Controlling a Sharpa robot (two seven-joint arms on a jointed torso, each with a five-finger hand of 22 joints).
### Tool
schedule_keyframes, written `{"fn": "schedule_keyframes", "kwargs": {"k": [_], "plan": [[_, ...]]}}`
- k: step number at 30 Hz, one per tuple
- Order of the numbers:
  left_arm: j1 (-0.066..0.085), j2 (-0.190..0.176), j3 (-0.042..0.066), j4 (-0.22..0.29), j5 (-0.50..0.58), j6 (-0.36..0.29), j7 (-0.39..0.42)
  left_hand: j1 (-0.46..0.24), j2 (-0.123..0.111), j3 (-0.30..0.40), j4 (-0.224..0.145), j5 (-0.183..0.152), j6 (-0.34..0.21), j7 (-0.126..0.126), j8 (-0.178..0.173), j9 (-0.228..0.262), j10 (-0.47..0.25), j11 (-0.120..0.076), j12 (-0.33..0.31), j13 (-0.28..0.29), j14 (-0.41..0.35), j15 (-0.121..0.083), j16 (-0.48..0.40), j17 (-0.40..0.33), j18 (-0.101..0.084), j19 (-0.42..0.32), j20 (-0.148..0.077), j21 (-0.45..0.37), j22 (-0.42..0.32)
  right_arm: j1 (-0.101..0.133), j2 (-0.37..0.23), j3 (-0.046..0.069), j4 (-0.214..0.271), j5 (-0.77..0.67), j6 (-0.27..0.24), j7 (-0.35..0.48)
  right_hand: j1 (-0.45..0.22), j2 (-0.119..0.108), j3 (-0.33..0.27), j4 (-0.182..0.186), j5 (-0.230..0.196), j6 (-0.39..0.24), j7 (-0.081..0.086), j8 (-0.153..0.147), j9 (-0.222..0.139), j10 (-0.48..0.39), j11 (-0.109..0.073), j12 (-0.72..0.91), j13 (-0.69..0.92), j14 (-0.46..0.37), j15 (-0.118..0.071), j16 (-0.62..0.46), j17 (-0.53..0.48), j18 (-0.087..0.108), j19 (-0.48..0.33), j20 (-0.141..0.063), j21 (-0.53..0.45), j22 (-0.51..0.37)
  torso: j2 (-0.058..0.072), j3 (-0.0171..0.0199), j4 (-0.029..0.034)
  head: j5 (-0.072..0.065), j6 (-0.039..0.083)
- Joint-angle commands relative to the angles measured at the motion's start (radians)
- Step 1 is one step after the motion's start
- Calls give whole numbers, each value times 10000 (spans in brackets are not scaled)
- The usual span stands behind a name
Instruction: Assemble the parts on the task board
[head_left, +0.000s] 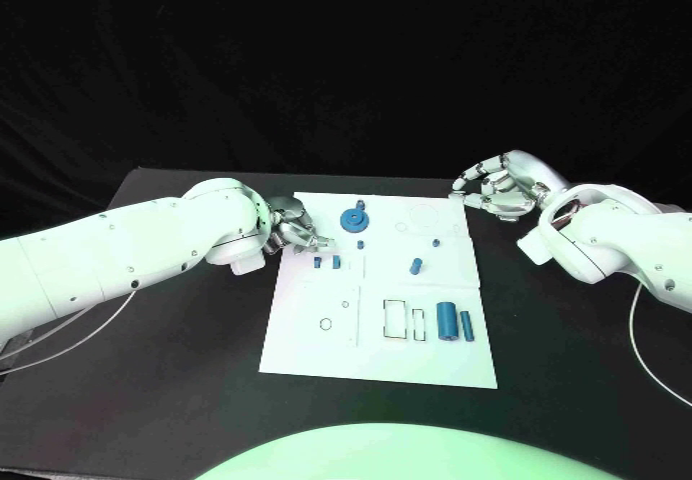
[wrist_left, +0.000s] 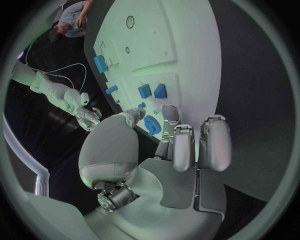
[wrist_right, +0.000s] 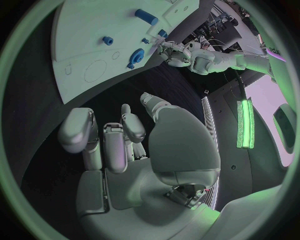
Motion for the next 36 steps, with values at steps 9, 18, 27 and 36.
{"fn": "schedule_keyframes", "kwargs": {"k": [9, 18, 27, 36], "plan": [[1, 159, -11, 112, -140, -2182, 3372, 3669, -183, 861, -653, 22, -1486, 835, -889, -1078, -3003, 861, -1994, -1971, -2671, 849, -4567, -2978, 1429, -3163, 779, -6701, -5974, -12, -8, 0, 0, -9, -3, 134, 5, 39, 7, 40, 36, -64, 6, 48, -3, -94, -20, -80, -44, 370, 36, -95, 595, 58, -86, 10, -72, -44, -9, 0, 10, -124, 155], [-13, 741, -332, -223, -2852, -2999, 5018, 4368, -587, 1104, -1157, -214, -1563, 737, -1702, -2357, -3341, 938, -3363, -3388, -3463, 890, -5578, -4298, 1425, -2985, 807, -7163, -6326, -34, 9, 0, -6, -17, -60, 240, 108, 47, 43, 4, 49, -114, 26, 42, -11, -363, -4, -579, -431, 210, 52, -423, 243, 156, -312, 29, -549, -495, -6, 4, -11, -194, 275], [-42, 1278, -472, -692, -4939, -2642, 4798, 4288, -766, 802, -1154, -611, -1318, 592, -1956, -2994, -3577, 928, -3747, -3955, -2665, 878, -4463, -3724, 1233, -2261, 805, -5898, -5164, -55, 20, 0, 1, -40, -95, 289, 135, 51, 58, -6, 52, -122, 30, 42, -13, -429, 0, -710, -533, 169, 56, -510, 154, 180, -369, 34, -675, -610, 2, 2, -8, -222, 358], [-48, 1545, -487, -835, -5954, -1831, 4067, 4308, -763, 300, -885, -1109, -682, 435, -2144, -3628, -3497, 722, -3676, -4371, -1321, 532, -2518, -2378, 686, -975, 538, -2682, -2078, -66, 32, 0, 0, -45, -89, 285, 142, 53, 62, -9, 53, -123, 32, 44, -13, -433, 0, -720, -539, 169, 57, -508, 161, 178, -370, 35, -669, -599, 0, 11, -10, -246, 371]]}}
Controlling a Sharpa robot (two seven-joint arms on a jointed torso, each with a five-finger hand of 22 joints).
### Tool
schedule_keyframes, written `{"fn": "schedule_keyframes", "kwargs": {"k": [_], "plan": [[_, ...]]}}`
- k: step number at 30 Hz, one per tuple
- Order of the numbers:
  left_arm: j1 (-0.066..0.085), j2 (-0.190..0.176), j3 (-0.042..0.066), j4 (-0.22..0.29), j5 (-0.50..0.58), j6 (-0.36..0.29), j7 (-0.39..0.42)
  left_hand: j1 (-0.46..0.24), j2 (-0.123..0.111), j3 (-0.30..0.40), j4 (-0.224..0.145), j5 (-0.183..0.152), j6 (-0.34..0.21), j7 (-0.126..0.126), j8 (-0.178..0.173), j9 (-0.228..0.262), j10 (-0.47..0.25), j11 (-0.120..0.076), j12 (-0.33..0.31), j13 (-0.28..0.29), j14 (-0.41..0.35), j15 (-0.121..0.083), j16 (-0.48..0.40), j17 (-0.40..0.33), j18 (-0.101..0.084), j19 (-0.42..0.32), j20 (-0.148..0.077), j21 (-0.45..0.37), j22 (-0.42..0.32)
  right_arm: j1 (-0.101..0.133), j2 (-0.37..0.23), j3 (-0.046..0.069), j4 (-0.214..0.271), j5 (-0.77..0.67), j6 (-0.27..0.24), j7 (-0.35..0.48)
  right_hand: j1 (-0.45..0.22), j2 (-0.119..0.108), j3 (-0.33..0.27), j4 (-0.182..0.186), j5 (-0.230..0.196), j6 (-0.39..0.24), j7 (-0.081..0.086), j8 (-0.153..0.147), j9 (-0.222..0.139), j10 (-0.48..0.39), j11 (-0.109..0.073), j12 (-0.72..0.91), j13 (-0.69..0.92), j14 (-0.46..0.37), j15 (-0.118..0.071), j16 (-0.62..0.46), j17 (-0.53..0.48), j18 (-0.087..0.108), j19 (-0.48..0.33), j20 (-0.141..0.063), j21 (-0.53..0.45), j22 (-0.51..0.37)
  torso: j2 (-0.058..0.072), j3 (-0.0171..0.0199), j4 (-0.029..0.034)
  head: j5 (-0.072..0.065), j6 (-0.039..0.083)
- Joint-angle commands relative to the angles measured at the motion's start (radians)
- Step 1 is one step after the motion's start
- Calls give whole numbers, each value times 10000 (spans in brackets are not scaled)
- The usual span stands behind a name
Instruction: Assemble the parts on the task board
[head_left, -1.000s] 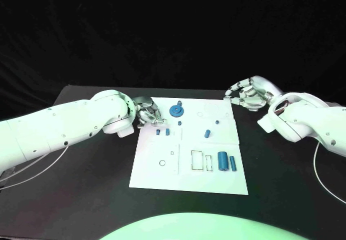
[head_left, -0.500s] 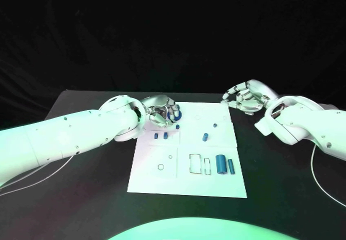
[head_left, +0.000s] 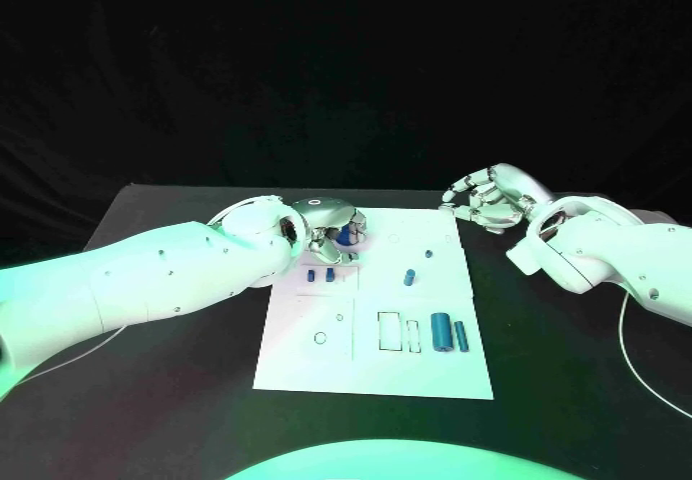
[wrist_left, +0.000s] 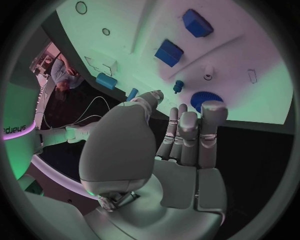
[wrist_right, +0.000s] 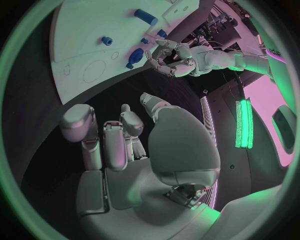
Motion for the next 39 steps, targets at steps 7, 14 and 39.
{"fn": "schedule_keyframes", "kwargs": {"k": [7, 14, 39], "plan": [[-1, 181, 3, -35, -1109, 815, -554, 352, 48, 46, 125, -22, 615, -112, -296, -391, 361, -162, -236, -460, 860, -213, 809, 667, -368, 658, -185, 1589, 1540, -12, 25, 2, 3, -57, 9, 101, 102, 16, 63, -6, 52, -90, 1, 46, -13, -41, 20, -8, 8, 176, 56, -8, 179, 171, -39, 1, -24, 36, -4, 5, 13, -32, -23], [2, 240, 3, -60, -1173, 1029, -649, 515, 121, 219, 121, -10, 905, -210, -421, -482, 667, -261, -424, -671, 1105, -334, 969, 805, -454, 864, -296, 2019, 1961, -14, 36, 2, -4, -57, 13, 95, 102, 16, 63, -6, 52, -90, 1, 46, -13, -41, 20, -8, 8, 176, 56, -8, 179, 171, -39, 1, -24, 36, -7, 12, 9, -26, -49], [-4, 654, 3, -486, -1075, 1519, -773, 665, 313, 546, 72, -22, 1064, -141, -701, -602, 995, -220, -728, -937, 1207, -301, 991, 727, -492, 923, -304, 2189, 2142, -15, 96, 2, 2, -57, 41, 79, 92, 21, 61, 7, 50, -79, 0, 56, -12, -9, 20, 24, 34, 195, 55, 25, 221, 161, -20, 2, 23, 92, -8, 11, 14, -58, -123]]}}
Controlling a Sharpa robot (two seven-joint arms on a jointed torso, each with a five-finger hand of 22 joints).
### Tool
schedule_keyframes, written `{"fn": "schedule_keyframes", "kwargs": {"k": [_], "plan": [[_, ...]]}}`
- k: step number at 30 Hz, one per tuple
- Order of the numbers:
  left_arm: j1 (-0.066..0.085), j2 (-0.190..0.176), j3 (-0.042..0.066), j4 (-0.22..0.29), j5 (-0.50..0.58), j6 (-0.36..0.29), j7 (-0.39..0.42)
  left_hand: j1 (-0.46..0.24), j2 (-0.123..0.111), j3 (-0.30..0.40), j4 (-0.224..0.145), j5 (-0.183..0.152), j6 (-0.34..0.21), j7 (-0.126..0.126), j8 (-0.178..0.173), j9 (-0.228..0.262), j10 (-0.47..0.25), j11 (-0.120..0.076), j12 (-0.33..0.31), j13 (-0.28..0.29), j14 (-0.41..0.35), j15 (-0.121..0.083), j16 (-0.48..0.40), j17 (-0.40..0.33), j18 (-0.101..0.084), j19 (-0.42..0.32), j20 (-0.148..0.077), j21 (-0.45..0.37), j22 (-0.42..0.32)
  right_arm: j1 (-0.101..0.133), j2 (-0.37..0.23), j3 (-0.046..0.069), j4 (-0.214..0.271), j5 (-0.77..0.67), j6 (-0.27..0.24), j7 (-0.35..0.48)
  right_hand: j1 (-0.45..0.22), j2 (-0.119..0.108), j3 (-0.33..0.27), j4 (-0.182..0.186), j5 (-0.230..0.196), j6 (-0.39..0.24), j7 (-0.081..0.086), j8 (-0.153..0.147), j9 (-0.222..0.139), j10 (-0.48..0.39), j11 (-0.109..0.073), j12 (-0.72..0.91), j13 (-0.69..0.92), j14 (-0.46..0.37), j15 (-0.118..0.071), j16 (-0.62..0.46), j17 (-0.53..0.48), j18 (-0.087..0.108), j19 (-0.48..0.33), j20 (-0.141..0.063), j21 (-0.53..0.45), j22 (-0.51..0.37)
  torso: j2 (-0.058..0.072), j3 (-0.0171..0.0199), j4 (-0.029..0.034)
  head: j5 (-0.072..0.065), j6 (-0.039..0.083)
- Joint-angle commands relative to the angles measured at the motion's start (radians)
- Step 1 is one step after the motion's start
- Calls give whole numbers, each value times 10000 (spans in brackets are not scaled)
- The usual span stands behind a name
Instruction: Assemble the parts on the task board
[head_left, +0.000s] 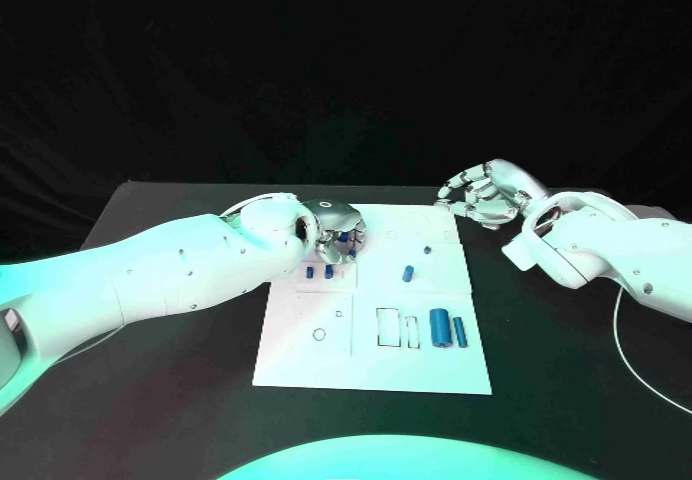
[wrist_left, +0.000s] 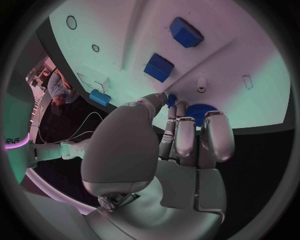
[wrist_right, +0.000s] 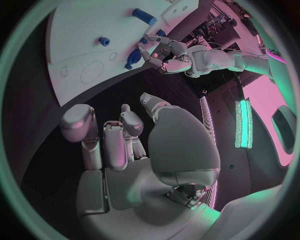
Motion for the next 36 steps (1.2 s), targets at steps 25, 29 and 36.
{"fn": "schedule_keyframes", "kwargs": {"k": [25, 29, 36], "plan": [[-6, 56, 1, -57, 167, 151, 17, 280, 381, 1330, -984, -690, 878, 215, -436, -60, 1196, 26, -528, -298, 120, 283, 212, -30, -158, 137, 270, 391, 409, -6, 33, 2, 5, -55, 36, 79, 86, 25, 59, 16, 50, -69, -3, 64, -10, 11, 17, 40, 27, 201, 53, 25, 224, 158, -12, 1, 37, 27, -14, -4, 12, -24, -42], [-8, -71, 26, 81, 299, -65, 80, 128, 327, 1378, -1008, -713, 898, 231, -518, -70, 1228, 53, -662, -346, 113, 297, 214, -63, -157, 129, 292, 393, 413, -7, 31, 2, 0, -55, 38, 83, 86, 25, 59, 16, 50, -69, -3, 64, -10, 11, 17, 40, 27, 201, 53, 25, 224, 158, -12, 1, 37, 27, -17, -6, 18, -15, -8], [-9, -471, 252, 506, 602, -312, 98, -34, 269, 1387, -1010, -735, 939, 243, -579, -68, 1278, 70, -779, -386, 108, 309, 219, -88, -158, 128, 309, 405, 427, -21, 22, 2, -14, -56, 41, 83, 86, 25, 59, 16, 50, -69, -3, 64, -10, 11, 17, 40, 27, 201, 53, 25, 224, 158, -12, 1, 37, 27, -35, -3, 34, 20, 62]]}}
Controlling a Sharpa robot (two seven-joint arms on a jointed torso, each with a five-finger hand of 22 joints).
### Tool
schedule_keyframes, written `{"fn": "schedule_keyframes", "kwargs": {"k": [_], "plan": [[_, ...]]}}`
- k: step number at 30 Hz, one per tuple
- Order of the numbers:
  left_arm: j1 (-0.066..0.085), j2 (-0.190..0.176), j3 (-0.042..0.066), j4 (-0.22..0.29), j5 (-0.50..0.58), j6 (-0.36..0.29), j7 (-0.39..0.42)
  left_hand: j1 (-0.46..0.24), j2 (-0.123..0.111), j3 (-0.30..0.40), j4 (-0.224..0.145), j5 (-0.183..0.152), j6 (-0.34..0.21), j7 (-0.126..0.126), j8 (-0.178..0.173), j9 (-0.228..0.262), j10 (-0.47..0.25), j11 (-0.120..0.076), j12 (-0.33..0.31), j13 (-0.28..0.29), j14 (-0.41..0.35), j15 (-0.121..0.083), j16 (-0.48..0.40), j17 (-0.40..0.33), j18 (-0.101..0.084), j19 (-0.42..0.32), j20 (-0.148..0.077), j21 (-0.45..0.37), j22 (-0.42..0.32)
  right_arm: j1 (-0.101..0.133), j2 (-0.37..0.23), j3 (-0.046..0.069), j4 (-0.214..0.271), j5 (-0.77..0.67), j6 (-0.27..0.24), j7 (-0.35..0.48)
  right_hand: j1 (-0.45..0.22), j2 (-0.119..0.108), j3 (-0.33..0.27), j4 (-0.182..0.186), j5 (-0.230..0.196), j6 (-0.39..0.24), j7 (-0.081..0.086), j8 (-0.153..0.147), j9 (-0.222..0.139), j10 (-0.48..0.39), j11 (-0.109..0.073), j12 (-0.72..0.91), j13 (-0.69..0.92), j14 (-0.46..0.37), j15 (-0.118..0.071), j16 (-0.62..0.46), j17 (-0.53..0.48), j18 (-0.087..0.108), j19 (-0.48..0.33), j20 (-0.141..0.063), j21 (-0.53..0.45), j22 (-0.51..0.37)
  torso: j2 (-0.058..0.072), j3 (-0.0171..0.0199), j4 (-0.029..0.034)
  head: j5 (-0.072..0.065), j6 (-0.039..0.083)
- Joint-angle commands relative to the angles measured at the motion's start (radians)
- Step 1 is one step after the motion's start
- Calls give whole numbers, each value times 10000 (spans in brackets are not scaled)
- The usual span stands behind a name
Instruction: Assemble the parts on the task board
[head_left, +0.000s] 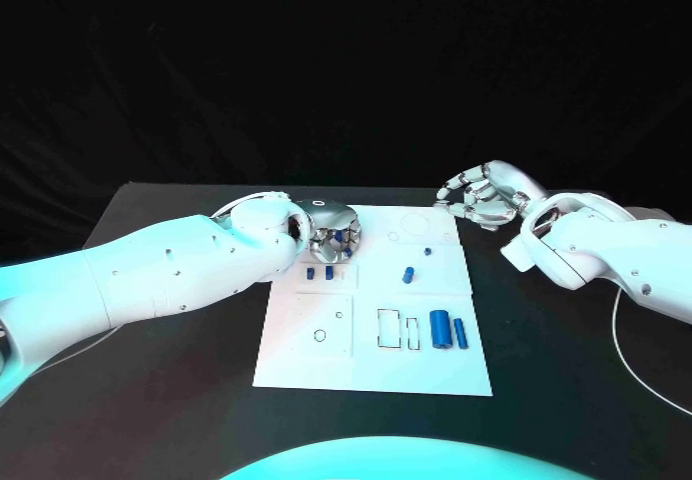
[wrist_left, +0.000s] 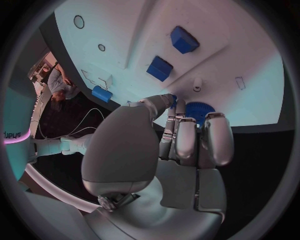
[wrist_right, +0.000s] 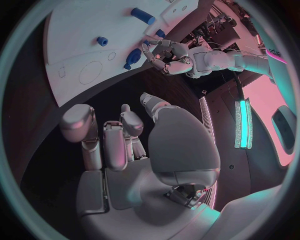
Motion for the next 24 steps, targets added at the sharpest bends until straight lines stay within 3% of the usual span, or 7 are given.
{"fn": "schedule_keyframes", "kwargs": {"k": [1, 6, 9, 18, 24], "plan": [[13, -163, 126, 226, 388, -309, 91, -144, -13, 63, -19, -37, 88, 3, -48, -4, 88, 20, -55, -18, 3, 56, 38, -3, -160, -31, 75, 54, 64, -15, -1, 0, -6, -56, 42, 78, 86, 25, 59, 16, 50, -69, -3, 64, -10, 12, 17, 40, 9, 201, 53, 25, 228, 158, -12, 1, 37, 10, -18, 3, 12, 40, 57], [18, -565, 377, 561, 650, -310, 48, -205, -38, 61, -18, -48, 103, 8, -72, -3, 111, 26, -97, -32, 4, 61, 43, -6, -163, -26, 82, 68, 78, -31, -14, 0, -12, -56, 47, 75, 86, 25, 59, 16, 50, -69, -3, 64, -10, 12, 17, 40, 9, 201, 53, 25, 228, 158, -12, 1, 37, 10, -17, 8, 16, 51, 116], [21, -789, 451, 686, 780, -205, 21, -228, -48, 58, -19, -53, 115, 9, -79, -1, 128, 27, -110, -35, 6, 63, 47, -4, -161, -29, 85, 63, 73, -38, -21, 0, -12, -56, 51, 72, 86, 25, 59, 16, 50, -69, -3, 64, -10, 12, 17, 40, 9, 201, 53, 25, 228, 158, -12, 1, 37, 10, -12, 9, 2, 70, 128], [10, -1295, 501, 733, 1073, 101, -5, -282, -76, 50, -18, -71, 129, 12, -100, 1, 143, 33, -150, -48, -2, 68, 42, -28, -162, -28, 88, 71, 83, -56, -47, 0, -7, -56, 53, 65, 86, 25, 59, 16, 50, -69, -3, 64, -10, 12, 17, 40, 9, 201, 53, 25, 228, 158, -12, 1, 37, 10, -1, 1, 2, 96, 147], [-25, -1435, 493, 706, 1156, 216, 9, -295, -82, 49, -17, -78, 131, 11, -105, 2, 146, 33, -161, -51, -3, 69, 43, -28, -162, -29, 89, 71, 83, -62, -47, 0, -7, -56, 49, 64, 86, 25, 59, 16, 50, -69, -3, 64, -10, 12, 17, 40, 9, 201, 53, 25, 228, 158, -12, 1, 37, 10, 9, 5, -8, 106, 140]]}}
